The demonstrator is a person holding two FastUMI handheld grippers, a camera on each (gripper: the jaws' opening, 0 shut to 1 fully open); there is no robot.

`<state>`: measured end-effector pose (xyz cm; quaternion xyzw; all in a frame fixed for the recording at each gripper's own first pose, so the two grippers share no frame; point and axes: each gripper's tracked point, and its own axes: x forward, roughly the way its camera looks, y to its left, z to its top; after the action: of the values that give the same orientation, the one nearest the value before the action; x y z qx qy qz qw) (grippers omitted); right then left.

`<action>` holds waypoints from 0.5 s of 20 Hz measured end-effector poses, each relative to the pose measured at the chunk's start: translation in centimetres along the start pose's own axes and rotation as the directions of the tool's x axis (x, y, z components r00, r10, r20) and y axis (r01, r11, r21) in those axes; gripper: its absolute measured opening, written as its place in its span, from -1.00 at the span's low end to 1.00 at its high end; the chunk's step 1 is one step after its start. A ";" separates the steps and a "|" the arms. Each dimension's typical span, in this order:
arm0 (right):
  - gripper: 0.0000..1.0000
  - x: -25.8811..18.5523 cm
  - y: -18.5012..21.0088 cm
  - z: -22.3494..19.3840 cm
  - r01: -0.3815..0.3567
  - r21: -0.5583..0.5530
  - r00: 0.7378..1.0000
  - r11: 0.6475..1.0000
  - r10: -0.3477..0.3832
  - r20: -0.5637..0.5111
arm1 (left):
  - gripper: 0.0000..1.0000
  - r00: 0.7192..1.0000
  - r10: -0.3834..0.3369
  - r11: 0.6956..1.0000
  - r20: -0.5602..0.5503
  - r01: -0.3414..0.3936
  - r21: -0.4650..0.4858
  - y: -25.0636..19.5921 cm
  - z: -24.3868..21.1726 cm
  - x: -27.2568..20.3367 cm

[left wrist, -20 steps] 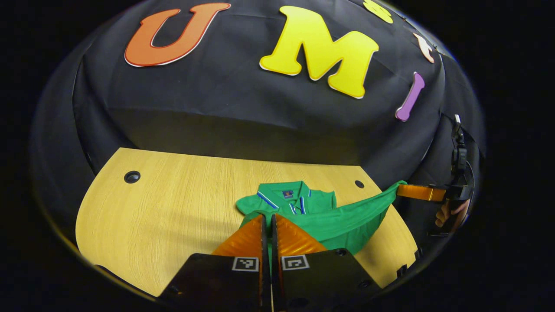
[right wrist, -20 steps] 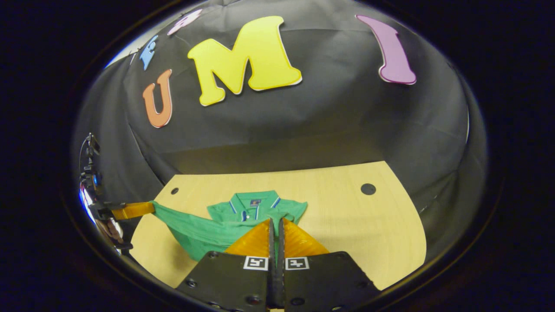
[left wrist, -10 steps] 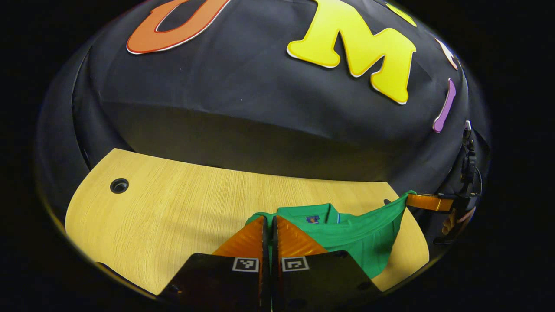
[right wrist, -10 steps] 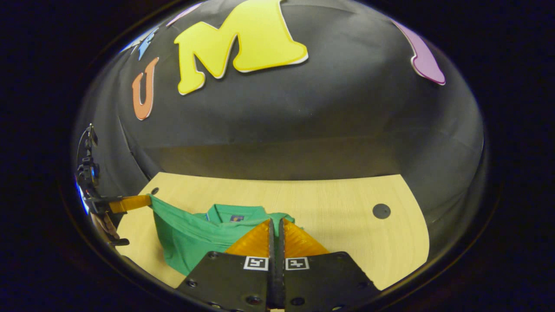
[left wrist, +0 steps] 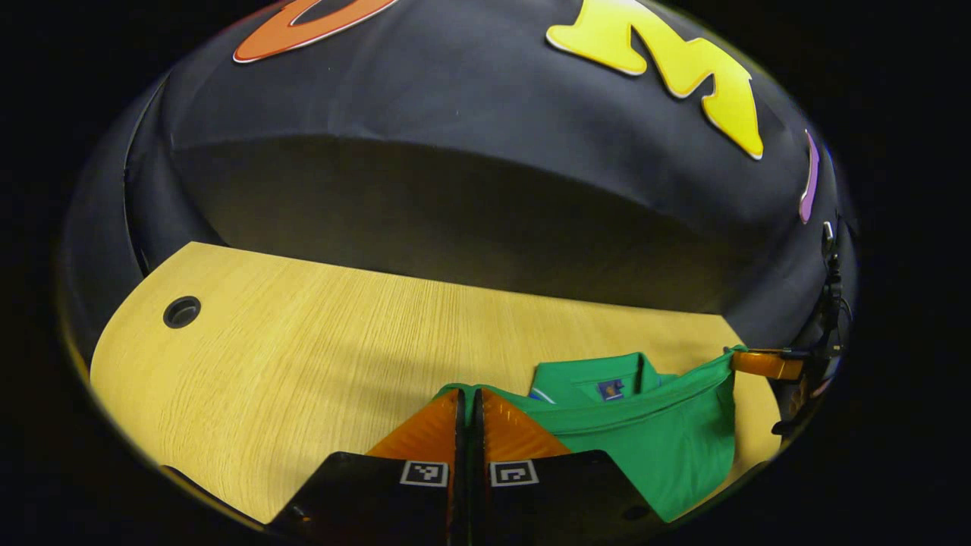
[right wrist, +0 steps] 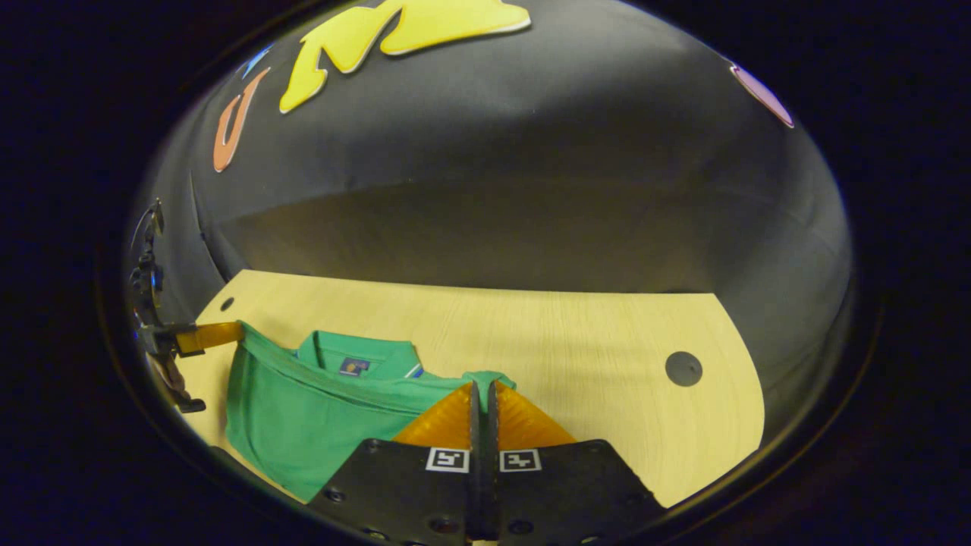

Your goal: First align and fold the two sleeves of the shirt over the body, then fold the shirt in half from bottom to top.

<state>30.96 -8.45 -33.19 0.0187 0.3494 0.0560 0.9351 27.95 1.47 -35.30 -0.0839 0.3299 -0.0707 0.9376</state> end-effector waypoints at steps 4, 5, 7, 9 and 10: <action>-1.00 1.4 0.0 -1.1 0.029 -0.016 0.999 0.999 -0.029 -0.014 | -0.72 0.999 0.006 1.000 -0.035 -0.005 0.023 -0.2 -1.5 1.3; -0.97 1.5 0.0 -1.6 0.034 -0.024 0.999 0.999 -0.034 -0.029 | -0.67 1.000 0.006 1.000 -0.023 -0.005 0.021 -0.3 -1.1 1.1; -0.80 1.0 -0.3 -2.1 0.047 -0.031 0.998 0.998 -0.048 -0.043 | -0.43 1.000 0.020 1.000 -0.009 -0.020 0.017 -0.1 -0.4 0.6; -0.44 -0.3 -0.1 -2.2 0.050 -0.028 0.998 0.998 -0.050 -0.030 | 0.45 0.999 0.050 0.998 -0.015 -0.049 0.025 0.2 -0.2 -0.9; -0.09 -1.1 0.0 -1.9 0.056 -0.029 0.998 0.998 -0.056 -0.016 | 0.80 0.998 0.065 0.998 -0.005 -0.065 0.026 0.4 0.3 -1.8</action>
<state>28.90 -8.58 -33.95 -0.0051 0.3569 0.0349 0.9335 26.82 2.24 -34.06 -0.0608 0.3341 -0.0447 0.9395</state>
